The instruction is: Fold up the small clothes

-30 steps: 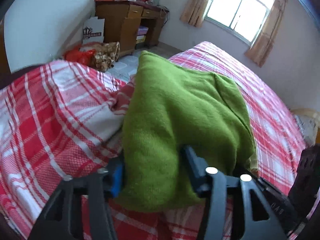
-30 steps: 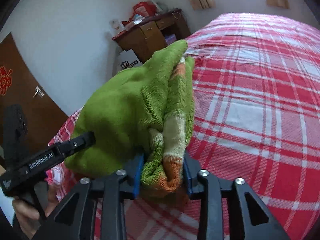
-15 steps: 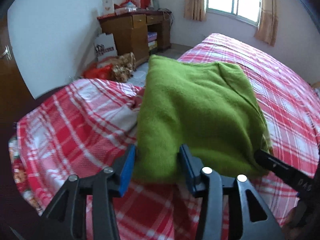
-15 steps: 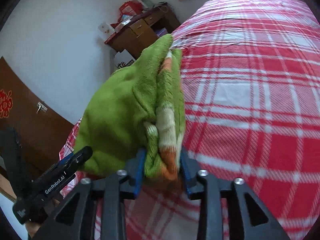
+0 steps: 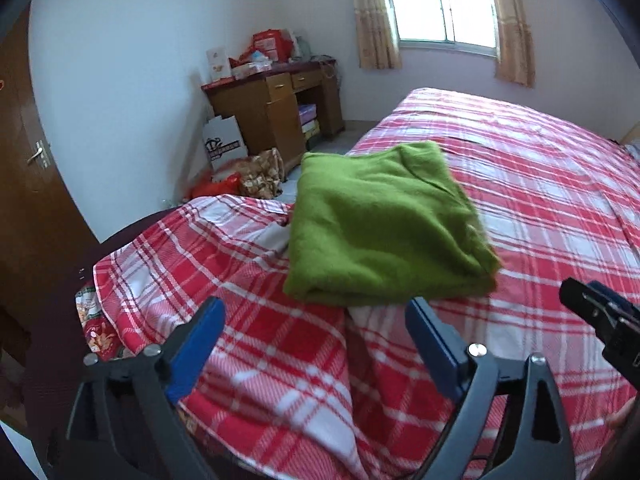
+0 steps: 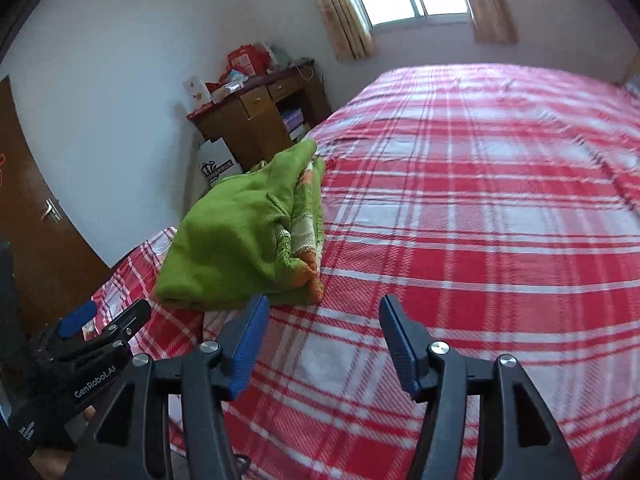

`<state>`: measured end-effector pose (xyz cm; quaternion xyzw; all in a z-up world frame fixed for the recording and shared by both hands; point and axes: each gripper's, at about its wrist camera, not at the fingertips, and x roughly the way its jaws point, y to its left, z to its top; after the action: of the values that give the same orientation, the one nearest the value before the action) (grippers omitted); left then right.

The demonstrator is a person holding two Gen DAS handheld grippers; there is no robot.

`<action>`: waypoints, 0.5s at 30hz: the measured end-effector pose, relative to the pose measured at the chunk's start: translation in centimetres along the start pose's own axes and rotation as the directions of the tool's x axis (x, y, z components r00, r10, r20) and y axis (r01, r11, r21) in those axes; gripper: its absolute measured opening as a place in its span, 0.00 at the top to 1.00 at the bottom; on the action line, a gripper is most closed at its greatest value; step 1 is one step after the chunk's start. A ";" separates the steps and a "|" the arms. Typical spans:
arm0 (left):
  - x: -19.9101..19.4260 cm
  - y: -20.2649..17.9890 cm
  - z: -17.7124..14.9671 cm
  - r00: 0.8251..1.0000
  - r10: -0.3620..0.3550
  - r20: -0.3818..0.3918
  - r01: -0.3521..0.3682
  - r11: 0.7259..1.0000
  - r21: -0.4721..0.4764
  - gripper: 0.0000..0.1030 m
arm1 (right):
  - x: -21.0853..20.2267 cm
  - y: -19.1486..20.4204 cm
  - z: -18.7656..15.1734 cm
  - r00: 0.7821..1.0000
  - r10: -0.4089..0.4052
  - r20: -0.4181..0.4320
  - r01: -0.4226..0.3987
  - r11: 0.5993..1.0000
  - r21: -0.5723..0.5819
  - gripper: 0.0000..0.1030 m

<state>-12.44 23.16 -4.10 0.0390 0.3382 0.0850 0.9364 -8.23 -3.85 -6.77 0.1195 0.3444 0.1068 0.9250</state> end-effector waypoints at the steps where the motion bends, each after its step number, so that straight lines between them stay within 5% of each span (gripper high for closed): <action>1: -0.5 -0.2 -0.1 1.000 -0.006 0.000 0.006 1.000 0.009 0.09 | -0.6 0.3 -0.2 1.000 -0.007 0.008 0.008 1.000 -0.006 0.43; 10: -7.6 -0.5 0.7 0.986 -0.065 0.156 0.063 0.998 0.017 0.00 | -8.5 3.9 0.0 0.979 -0.075 0.190 0.103 0.984 -0.147 0.43; 15: -11.3 -0.6 1.5 0.971 -0.034 0.236 0.030 0.999 0.023 0.00 | -12.6 5.6 0.9 0.954 -0.066 0.292 0.123 0.975 -0.182 0.43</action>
<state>-19.99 20.46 4.05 0.0525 0.2258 0.0612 0.9708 -17.59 -2.15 3.23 0.0241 0.2012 0.0776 0.9762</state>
